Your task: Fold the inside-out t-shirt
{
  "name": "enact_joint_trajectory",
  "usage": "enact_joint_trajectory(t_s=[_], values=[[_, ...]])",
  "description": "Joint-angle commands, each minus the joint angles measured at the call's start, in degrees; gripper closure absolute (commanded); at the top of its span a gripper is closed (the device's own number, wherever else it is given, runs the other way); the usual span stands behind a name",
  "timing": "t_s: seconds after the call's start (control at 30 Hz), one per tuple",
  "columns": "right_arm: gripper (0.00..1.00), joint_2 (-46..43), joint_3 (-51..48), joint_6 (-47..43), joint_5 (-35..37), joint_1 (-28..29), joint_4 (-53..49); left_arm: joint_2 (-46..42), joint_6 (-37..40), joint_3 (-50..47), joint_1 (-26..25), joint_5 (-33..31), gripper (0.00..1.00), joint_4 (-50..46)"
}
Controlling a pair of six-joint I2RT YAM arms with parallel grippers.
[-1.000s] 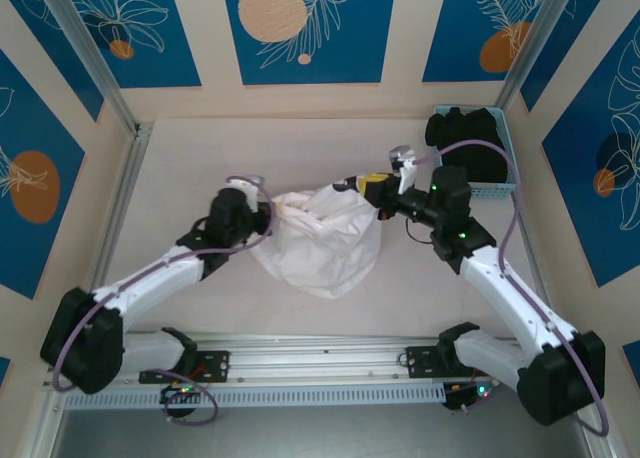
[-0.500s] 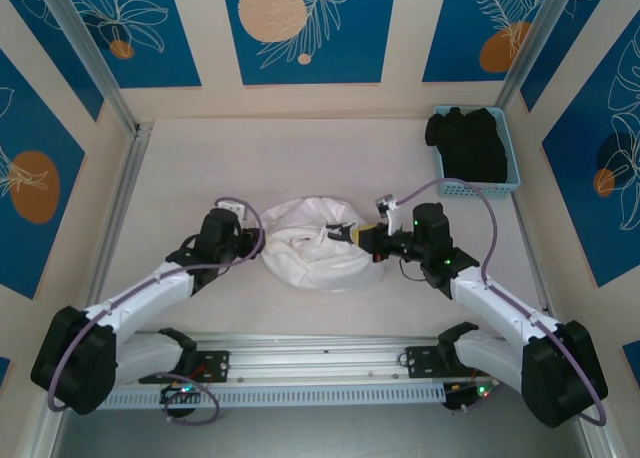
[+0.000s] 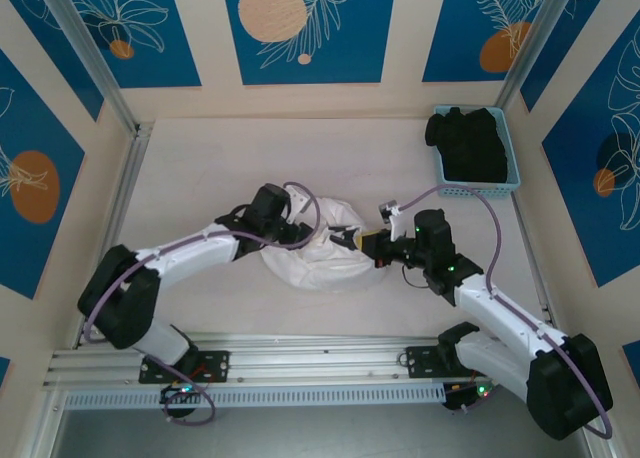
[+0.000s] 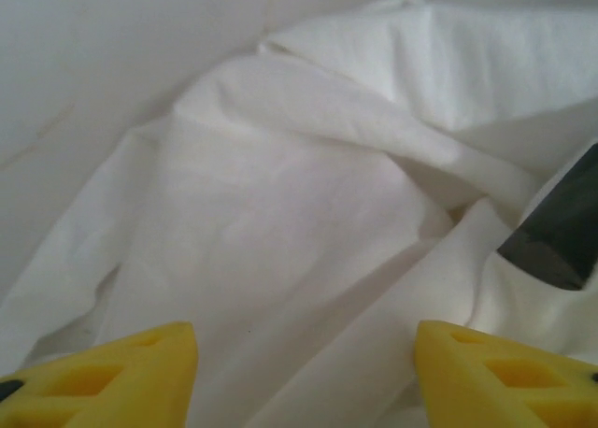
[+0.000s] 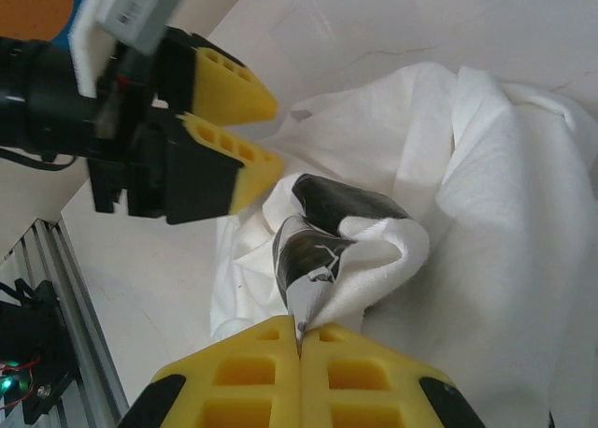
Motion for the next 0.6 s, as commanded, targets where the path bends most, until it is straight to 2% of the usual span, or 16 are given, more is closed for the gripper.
enact_joint_trajectory(t_s=[0.0,0.1,0.17,0.2,0.3,0.43,0.57], values=[[1.00,-1.2,1.3,-0.9,0.8,0.3,-2.3,3.3,3.1,4.0,-0.2,2.8,0.50,-3.1],[1.00,-2.0,2.2,-1.8,1.5,0.2,-3.4,4.8,0.4,6.7,1.2,1.7,0.77,-2.9],[1.00,-3.7,3.4,-2.6,2.3,-0.3,-4.6,3.6,-1.7,7.4,2.8,3.7,0.97,-1.5],[1.00,-4.6,4.3,-2.7,2.1,-0.6,-4.8,2.4,-2.7,7.5,3.6,4.4,1.00,-0.7],[1.00,-8.6,8.3,-2.9,0.8,-2.1,-5.7,-3.3,-7.5,6.7,7.3,6.9,1.00,2.0],[1.00,-13.3,12.4,-4.4,-1.8,-2.6,-6.9,-13.7,-18.5,2.7,15.2,10.2,1.00,8.0],[1.00,-15.8,9.4,-5.4,-2.3,-2.6,-6.9,-21.5,-24.0,-1.7,21.7,7.7,1.00,7.2]])
